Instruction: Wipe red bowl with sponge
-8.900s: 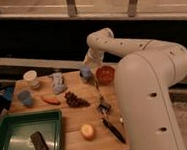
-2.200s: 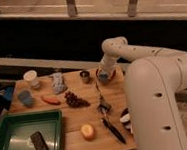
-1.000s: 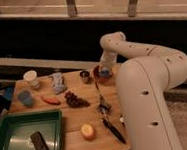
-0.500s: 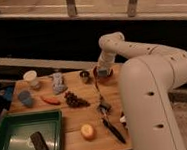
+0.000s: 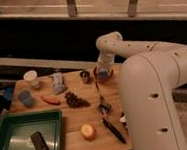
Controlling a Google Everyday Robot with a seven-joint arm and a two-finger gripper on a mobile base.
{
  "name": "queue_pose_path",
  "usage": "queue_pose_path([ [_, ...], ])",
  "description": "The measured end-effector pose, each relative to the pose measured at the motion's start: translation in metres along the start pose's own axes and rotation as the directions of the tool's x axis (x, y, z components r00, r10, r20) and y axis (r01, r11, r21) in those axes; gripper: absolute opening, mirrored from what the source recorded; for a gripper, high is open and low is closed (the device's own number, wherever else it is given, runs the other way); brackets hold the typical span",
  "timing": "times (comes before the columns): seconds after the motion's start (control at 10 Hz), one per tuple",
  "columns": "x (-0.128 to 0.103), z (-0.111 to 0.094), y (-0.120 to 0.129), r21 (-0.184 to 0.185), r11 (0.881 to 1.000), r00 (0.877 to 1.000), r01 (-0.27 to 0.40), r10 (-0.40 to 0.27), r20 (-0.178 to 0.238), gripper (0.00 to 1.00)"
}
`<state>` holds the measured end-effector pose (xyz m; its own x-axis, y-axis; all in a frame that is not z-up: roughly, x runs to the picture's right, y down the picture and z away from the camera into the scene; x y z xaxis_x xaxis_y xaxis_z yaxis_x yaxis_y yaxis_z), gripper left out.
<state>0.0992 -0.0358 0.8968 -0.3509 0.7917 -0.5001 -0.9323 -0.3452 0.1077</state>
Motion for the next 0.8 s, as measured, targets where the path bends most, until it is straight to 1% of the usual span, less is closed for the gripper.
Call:
queue_pose_path([
  [0.1, -0.01, 0.001, -0.007, 0.034, 0.999, 1.0, -0.008, 0.008, 0.002, 0.0],
  [0.2, -0.016, 0.006, -0.008, 0.055, 0.998, 1.0, -0.011, 0.011, -0.002, 0.0],
  [0.4, -0.026, 0.011, -0.013, 0.059, 0.998, 0.999, -0.033, 0.033, -0.001, 0.0],
  [0.6, -0.026, 0.014, -0.004, 0.037, 0.999, 1.0, -0.029, 0.029, 0.002, 0.0],
  [0.8, -0.022, 0.011, 0.004, -0.008, 1.0, 1.0, -0.028, 0.028, 0.012, 0.0],
])
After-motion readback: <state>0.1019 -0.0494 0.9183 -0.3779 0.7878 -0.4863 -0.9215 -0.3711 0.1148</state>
